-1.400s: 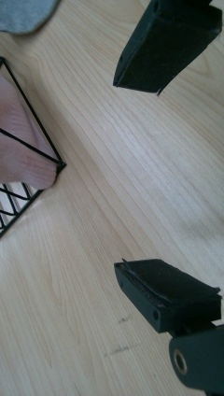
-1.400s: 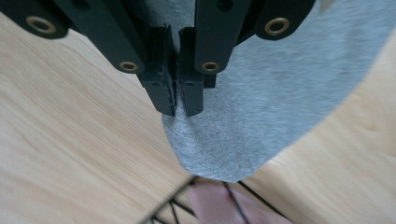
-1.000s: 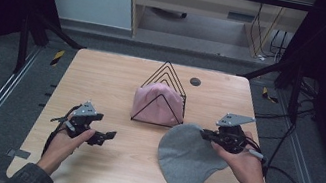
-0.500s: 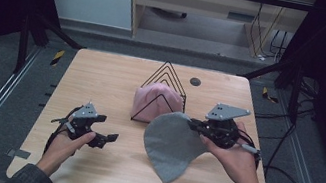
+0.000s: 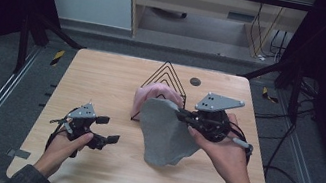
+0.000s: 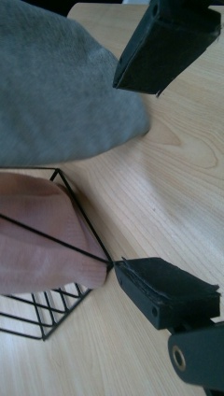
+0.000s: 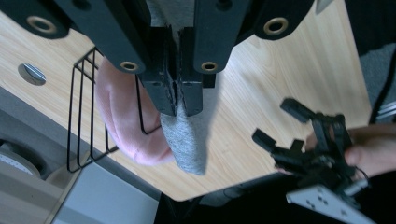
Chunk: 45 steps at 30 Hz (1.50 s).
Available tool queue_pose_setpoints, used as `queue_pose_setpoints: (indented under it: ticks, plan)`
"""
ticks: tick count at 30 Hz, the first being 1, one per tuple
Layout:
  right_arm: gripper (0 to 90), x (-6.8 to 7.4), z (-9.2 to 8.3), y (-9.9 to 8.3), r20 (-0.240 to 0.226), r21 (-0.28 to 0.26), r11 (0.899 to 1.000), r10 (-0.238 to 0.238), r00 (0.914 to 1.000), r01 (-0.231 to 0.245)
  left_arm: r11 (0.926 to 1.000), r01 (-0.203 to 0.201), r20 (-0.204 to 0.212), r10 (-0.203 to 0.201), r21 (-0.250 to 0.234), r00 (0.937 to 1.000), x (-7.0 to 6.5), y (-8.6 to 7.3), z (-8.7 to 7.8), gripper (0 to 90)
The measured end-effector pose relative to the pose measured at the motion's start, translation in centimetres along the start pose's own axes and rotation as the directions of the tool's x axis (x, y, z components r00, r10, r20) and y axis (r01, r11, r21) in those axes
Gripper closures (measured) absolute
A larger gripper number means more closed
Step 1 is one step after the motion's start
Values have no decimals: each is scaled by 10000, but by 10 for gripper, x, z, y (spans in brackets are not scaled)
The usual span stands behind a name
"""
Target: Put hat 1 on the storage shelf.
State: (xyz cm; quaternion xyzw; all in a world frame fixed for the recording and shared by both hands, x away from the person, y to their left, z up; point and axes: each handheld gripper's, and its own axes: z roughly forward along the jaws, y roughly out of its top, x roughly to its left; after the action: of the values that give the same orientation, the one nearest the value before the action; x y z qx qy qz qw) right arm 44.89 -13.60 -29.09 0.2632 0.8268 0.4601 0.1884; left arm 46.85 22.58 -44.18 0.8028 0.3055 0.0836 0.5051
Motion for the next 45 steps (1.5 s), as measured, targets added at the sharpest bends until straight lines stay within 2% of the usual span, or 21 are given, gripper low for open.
queue_pose_setpoints:
  ticks: [6, 10, 12, 16, 21, 24, 27, 29, 31, 35, 38, 40, 42, 43, 45]
  plan:
    - [865, 10, 2, 6, -65, -176, 9995, -280, 9996, 278, 9990, -448, -161, 448, 4, 9989, -9, 0, -5, 103]
    - [865, 15, 4, 10, -220, -148, 9982, -591, 9980, 588, 9950, -982, -226, 986, 163, 9949, -17, 3, -2, 101]
    - [866, 18, 2, 16, -324, -212, 9968, -783, 9964, 777, 9938, -1105, -218, 1108, 144, 9936, -19, 6, -2, 103]
    - [866, 22, -3, 31, -417, -294, 9935, -1111, 9929, 1099, 9934, -1133, 79, 1134, -156, 9935, -19, 16, -4, 111]
    - [866, 22, -1, 43, -436, -364, 9922, -1206, 9917, 1191, 9925, -1150, 105, 1155, -422, 9932, -12, 37, -8, 154]
    - [866, 22, 5, 47, -475, -335, 9923, -1208, 9915, 1193, 9889, -1410, 289, 1424, -467, 9894, -13, 46, -7, 189]
    - [865, 23, 11, 50, -515, -285, 9919, -1249, 9908, 1236, 9860, -1591, 493, 1615, -492, 9856, -15, 49, 0, 218]
    - [865, 23, 14, 52, -561, -309, 9915, -1276, 9902, 1260, 9869, -1541, 639, 1570, -485, 9855, -15, 50, 7, 243]
    - [865, 22, 16, 53, -567, -364, 9920, -1229, 9908, 1209, 9893, -1357, 755, 1395, -532, 9873, -13, 50, 16, 274]
    - [865, 20, 17, 53, -572, -480, 9931, -1093, 9924, 1066, 9917, -1169, 722, 1205, -526, 9901, -9, 50, 26, 296]
    - [865, 18, 18, 51, -585, -552, 9942, -955, 9937, 923, 9918, -1113, 708, 1157, -636, 9908, -8, 51, 32, 383]
    - [865, 16, 20, 49, -545, -523, 9951, -872, 9947, 843, 9898, -1229, 700, 1279, -717, 9893, -9, 53, 32, 542]
    - [865, 14, 20, 46, -520, -523, 9957, -796, 9955, 769, 9920, -1131, 566, 1163, -567, 9916, -9, 55, 32, 715]
    - [865, 13, 20, 44, -459, -498, 9963, -727, 9963, 704, 9922, -1138, 533, 1165, -509, 9918, -9, 56, 31, 778]
    - [864, 9, 18, 40, -345, -459, 9972, -604, 9976, 588, 9931, -1080, 474, 1102, -467, 9928, -9, 61, 24, 846]
